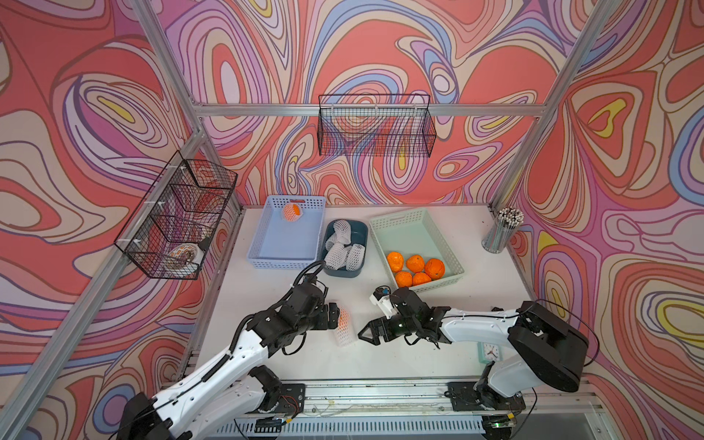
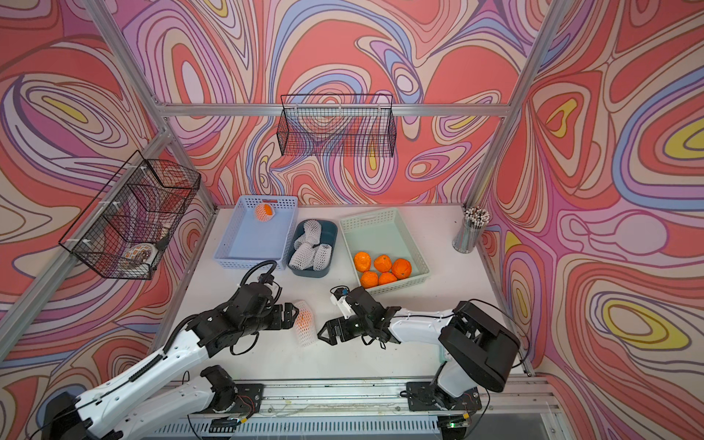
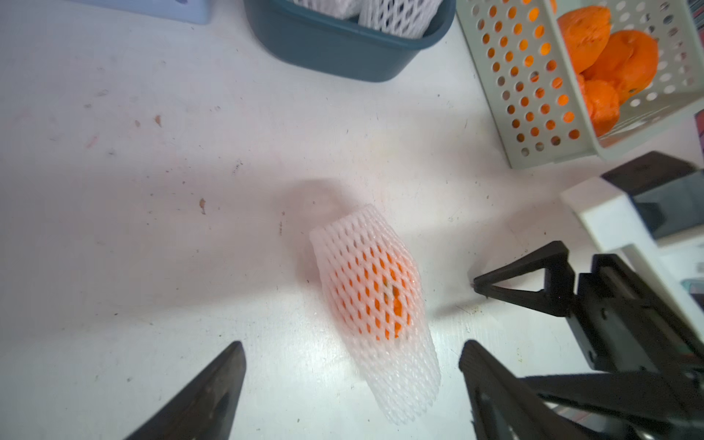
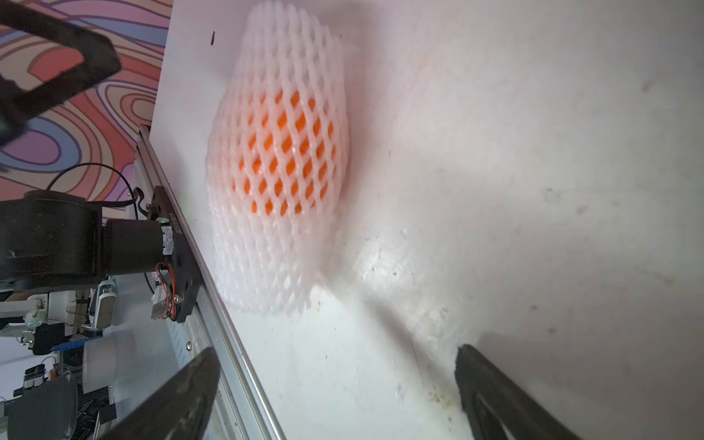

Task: Remove foam nets from oranges
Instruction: Place the orange at the center of the board, then remove the foam net from the orange.

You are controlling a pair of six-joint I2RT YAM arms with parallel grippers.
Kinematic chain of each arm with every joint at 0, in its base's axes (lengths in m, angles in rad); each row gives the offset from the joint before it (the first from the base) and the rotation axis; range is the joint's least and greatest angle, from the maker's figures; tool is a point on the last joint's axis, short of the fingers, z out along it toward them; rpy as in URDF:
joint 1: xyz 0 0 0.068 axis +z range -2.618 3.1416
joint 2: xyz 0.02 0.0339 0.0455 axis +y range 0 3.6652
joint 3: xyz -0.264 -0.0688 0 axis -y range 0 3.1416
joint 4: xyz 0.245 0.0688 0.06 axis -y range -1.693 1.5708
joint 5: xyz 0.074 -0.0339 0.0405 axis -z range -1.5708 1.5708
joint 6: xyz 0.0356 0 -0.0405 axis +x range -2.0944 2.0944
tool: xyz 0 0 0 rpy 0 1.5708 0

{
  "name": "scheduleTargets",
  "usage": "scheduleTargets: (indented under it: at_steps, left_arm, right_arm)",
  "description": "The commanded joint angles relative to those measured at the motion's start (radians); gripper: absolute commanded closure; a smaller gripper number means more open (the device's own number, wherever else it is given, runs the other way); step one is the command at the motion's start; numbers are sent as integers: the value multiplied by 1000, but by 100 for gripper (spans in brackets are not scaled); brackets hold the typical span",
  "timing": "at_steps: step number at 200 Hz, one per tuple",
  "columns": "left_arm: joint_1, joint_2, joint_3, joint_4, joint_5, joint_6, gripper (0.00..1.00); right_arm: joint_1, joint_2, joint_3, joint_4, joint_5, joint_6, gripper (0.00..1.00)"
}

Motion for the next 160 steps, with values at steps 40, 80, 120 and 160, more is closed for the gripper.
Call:
scheduleTargets:
  at_steps: [40, 80, 120, 160]
  left_arm:
    - [-1, -209, -59, -117, -32, -51, 22]
    - [-1, -205, -96, -94, -8, -70, 29]
    - [0, -166, -149, -15, 17, -56, 35]
    - [0, -118, -200, 109, 78, -61, 37]
  right_arm:
    - [15, 175, 95, 156, -55, 5, 5]
    - [19, 250, 126, 210, -81, 23, 11]
    - [19, 277, 158, 190, -94, 19, 22]
    - [19, 296, 155, 211, -118, 40, 35]
